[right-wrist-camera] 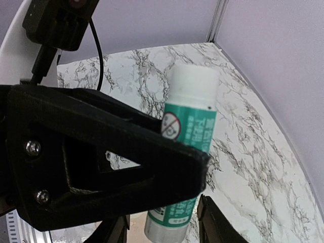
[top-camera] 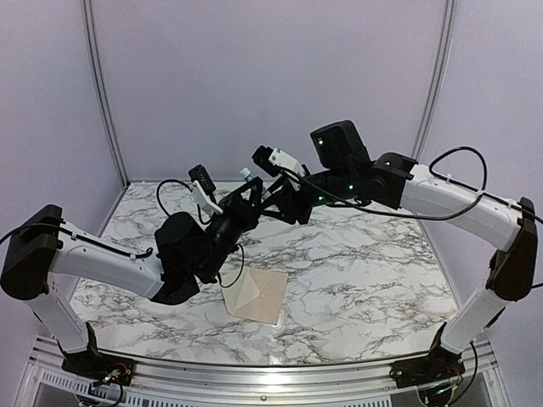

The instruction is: Place the letter into the envelope and seal it

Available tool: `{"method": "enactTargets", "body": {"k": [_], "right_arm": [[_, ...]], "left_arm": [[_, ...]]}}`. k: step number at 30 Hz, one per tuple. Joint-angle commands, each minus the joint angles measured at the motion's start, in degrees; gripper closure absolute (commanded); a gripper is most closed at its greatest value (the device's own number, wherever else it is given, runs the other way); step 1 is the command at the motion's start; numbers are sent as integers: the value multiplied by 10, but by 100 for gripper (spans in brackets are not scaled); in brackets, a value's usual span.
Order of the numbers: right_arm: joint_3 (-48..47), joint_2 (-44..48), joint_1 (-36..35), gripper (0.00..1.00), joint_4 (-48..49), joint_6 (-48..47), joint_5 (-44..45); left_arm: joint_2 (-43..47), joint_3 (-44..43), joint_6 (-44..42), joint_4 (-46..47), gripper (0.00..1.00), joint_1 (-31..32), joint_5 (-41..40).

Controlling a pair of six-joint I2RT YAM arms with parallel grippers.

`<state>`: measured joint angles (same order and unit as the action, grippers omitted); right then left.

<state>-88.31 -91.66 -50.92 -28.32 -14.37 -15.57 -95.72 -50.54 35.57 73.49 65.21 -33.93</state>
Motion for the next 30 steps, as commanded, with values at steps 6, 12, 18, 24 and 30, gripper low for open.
{"method": "enactTargets", "body": {"k": [6, 12, 18, 24, 30], "right_arm": [[-25, 0, -5, 75, 0, 7, -5], [-23, 2, -4, 95, 2, 17, -16], [-14, 5, -4, 99, -1, 7, -34], [-10, 5, -4, 99, 1, 11, -42], [-13, 9, -4, 99, -1, 8, -38]], "left_arm": [[-4, -6, -8, 26, 100, 4, 6], [-7, -6, -6, 26, 100, 4, 19], [5, 6, -19, 25, 69, 4, 29], [8, 5, -27, 22, 84, 0, 41], [13, 10, -22, 23, 90, 0, 56]]}}
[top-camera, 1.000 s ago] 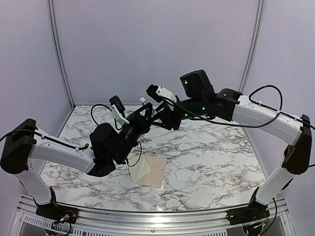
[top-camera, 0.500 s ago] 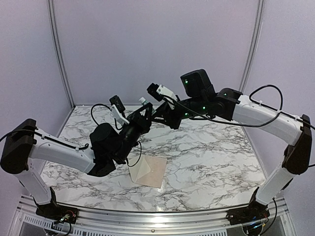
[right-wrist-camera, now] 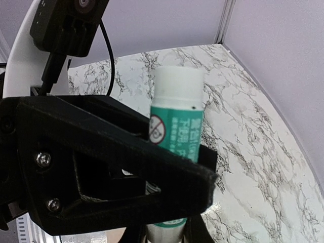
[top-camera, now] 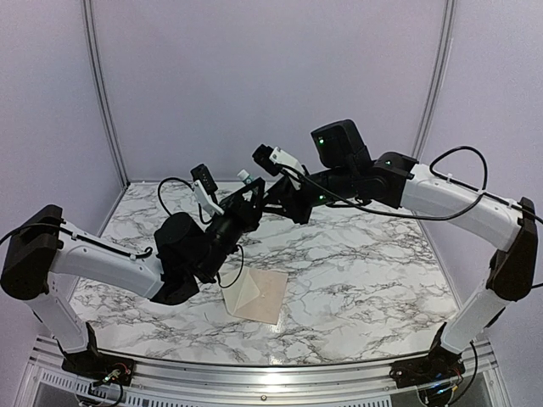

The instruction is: Place the letter into the envelope and seal it

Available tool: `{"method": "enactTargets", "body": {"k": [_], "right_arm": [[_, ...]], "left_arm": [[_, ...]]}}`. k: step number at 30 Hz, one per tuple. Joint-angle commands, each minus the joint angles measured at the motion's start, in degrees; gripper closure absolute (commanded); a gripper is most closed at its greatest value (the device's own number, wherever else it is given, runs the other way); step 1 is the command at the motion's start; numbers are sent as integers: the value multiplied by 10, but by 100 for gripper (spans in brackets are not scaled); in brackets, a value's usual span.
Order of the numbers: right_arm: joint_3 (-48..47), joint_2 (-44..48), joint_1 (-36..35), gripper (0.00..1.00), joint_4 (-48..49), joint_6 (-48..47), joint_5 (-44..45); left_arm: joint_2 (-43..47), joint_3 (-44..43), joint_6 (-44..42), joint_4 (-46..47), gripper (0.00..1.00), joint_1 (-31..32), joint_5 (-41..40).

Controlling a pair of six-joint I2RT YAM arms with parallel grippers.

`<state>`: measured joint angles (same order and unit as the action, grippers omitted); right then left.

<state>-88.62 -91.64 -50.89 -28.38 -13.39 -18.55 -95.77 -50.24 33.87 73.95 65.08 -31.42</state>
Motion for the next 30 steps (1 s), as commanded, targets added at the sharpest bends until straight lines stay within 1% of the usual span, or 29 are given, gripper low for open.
{"method": "enactTargets", "body": {"k": [1, 2, 4, 5, 7, 8, 9, 10, 11, 12, 13, 14, 15, 16, 17, 18, 20, 22, 24, 27, 30], "right_arm": [[-9, 10, -4, 99, -2, -3, -11], [-8, 11, 0, 100, -5, -6, -21], [-6, 12, 16, 100, -11, -10, -70], [-2, 14, 32, 100, -13, -12, -121], [11, 18, 70, 99, -12, -11, -267], [20, 17, 88, 98, -8, -9, -392], [32, 15, 106, 95, 2, 1, -504], [46, 9, 116, 93, 30, 43, -585], [55, 5, 120, 93, 60, 85, -635], [65, 0, 121, 93, 92, 118, -667], [77, 2, 121, 93, 127, 150, -678], [85, 6, 122, 91, 149, 165, -674], [89, 12, 123, 87, 157, 167, -665], [89, 17, 125, 81, 156, 165, -655], [88, 21, 126, 73, 146, 157, -638], [82, 25, 128, 66, 115, 130, -610], [63, 34, 124, 55, 7, 41, -505], [60, 48, 108, 47, -28, -8, -327], [84, 65, 80, 44, -16, -23, -150], [87, 66, 51, 43, -8, -31, 35], [60, 55, 42, 43, -3, -21, 82]], "left_arm": [[17, 10, -8, 18, 95, 1, 35], [21, 14, -13, 18, 100, 1, 41], [31, 23, -15, 18, 100, 0, 49], [37, 28, -17, 18, 100, -1, 59], [49, 37, -20, 18, 100, -6, 87], [54, 41, -20, 17, 100, -8, 100], [58, 45, -18, 17, 100, -10, 114], [61, 49, -18, 17, 100, -12, 127], [63, 49, -16, 16, 100, -14, 139], [66, 50, -15, 13, 100, -15, 147], [66, 50, -15, 11, 100, -16, 154], [67, 49, -17, 9, 100, -16, 158], [67, 49, -19, 8, 100, -17, 160], [67, 48, -22, 7, 100, -17, 159], [67, 48, -23, 7, 100, -17, 155], [67, 48, -25, 7, 100, -18, 149], [67, 44, -27, 7, 100, -17, 131], [65, 39, -27, 8, 100, -17, 113], [59, 30, -25, 8, 100, -17, 88], [43, 13, -21, 9, 100, -17, 69], [27, 0, -12, 10, 100, -17, 53]]}}
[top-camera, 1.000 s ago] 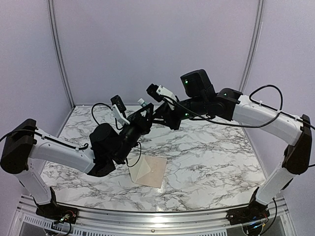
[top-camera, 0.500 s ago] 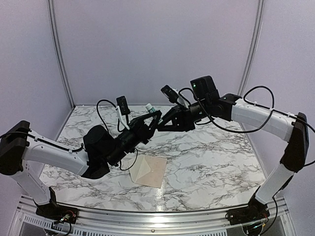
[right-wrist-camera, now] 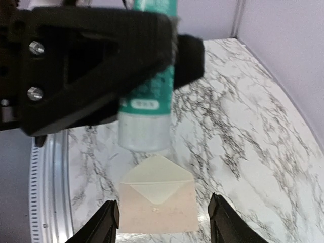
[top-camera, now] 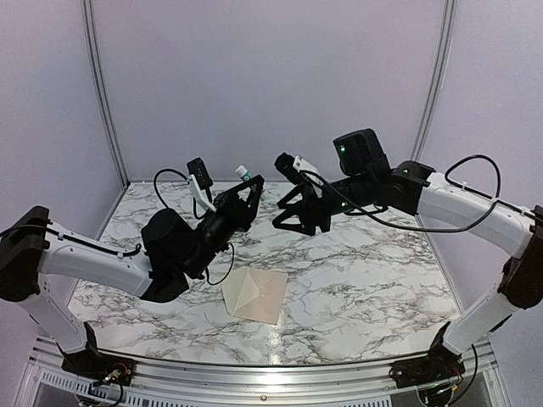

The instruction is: Place the letter into the envelope and seal it

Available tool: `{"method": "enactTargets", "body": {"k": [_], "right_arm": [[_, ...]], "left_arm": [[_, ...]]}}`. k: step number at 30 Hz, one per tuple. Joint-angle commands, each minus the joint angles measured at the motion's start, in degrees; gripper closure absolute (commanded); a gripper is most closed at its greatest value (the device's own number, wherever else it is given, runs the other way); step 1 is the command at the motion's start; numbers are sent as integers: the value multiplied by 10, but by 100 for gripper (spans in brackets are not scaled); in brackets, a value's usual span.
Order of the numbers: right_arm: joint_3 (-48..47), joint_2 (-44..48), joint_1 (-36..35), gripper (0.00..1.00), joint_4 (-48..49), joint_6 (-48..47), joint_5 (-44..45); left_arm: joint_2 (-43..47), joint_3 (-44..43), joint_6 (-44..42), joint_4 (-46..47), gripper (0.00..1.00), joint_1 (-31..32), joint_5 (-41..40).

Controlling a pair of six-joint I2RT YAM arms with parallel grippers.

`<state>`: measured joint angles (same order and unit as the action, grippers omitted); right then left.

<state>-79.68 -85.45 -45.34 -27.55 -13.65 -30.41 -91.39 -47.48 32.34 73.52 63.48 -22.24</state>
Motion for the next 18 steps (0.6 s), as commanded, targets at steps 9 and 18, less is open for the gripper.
{"method": "enactTargets", "body": {"k": [9, 18], "right_arm": [[-111, -45, -51, 46, -26, -32, 198], [-118, -50, -60, 52, -32, -44, 156]], "left_arm": [[-33, -39, 14, 26, 100, -1, -48], [-29, -33, 13, 27, 100, -1, -47]]}}
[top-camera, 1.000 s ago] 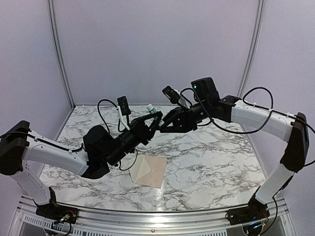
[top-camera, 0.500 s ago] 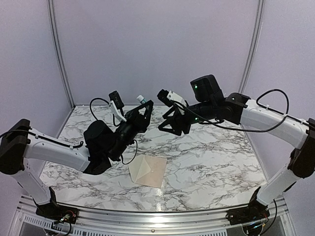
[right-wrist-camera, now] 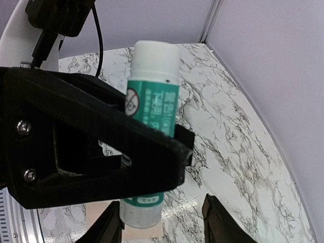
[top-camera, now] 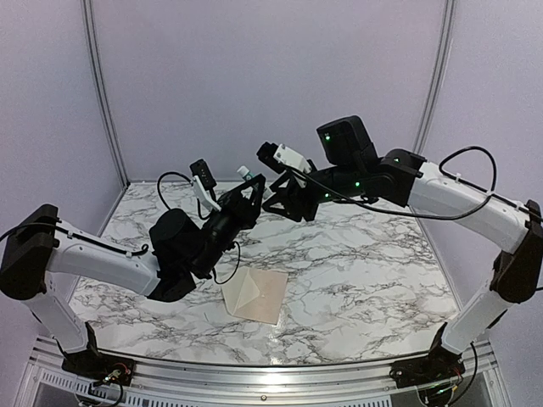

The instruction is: Place the letter into the envelope and seal it

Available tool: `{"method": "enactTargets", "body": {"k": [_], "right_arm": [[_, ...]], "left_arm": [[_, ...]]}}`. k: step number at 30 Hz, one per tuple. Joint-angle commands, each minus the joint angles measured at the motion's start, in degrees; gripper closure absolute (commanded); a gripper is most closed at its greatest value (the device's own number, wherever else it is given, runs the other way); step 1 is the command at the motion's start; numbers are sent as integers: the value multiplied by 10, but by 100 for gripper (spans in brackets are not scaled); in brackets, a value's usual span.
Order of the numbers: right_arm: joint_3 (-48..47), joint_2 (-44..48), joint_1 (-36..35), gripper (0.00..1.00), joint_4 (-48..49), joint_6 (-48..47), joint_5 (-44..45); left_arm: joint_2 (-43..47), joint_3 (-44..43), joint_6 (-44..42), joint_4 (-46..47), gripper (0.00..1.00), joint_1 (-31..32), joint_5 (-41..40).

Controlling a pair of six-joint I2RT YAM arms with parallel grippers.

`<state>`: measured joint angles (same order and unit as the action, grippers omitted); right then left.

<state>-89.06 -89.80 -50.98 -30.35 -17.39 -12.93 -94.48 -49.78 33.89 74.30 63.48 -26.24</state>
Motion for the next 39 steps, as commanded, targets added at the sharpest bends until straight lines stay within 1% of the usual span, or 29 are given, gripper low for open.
{"method": "enactTargets", "body": {"k": [1, 4, 8, 12, 17, 22, 31, 33, 34, 38, 39], "right_arm": [[-25, -7, -4, 52, -6, -7, -23], [-29, -8, -5, 53, -7, -6, -33], [-27, -10, -8, 58, -10, -11, -62], [-20, -8, -10, 64, -5, -6, -61], [-23, -10, -11, 66, -1, -2, -55], [-27, -14, -11, 80, 0, 5, -52], [-46, -26, -11, 91, -3, 20, -71], [-54, -28, -8, 93, -6, 22, -107], [-57, -30, -3, 93, -10, 21, -146], [-52, -38, 36, 95, -22, 24, -404], [-46, -41, 44, 96, -19, 30, -456]], "left_arm": [[1, -10, -2, 19, 100, -1, -7], [-2, -10, -1, 20, 100, -1, -6], [-5, -12, -1, 20, 100, -1, -4], [-5, -12, -1, 20, 100, -1, -1], [-7, -12, 2, 20, 100, -1, 1], [-7, -12, 1, 20, 100, -1, 2], [-9, -11, -5, 20, 100, -1, 11], [-9, -10, -8, 20, 100, -1, 14], [-10, -10, -9, 20, 100, -1, 18], [-10, -10, -12, 20, 100, -1, 38], [-8, -9, -13, 20, 100, -1, 43]]}}
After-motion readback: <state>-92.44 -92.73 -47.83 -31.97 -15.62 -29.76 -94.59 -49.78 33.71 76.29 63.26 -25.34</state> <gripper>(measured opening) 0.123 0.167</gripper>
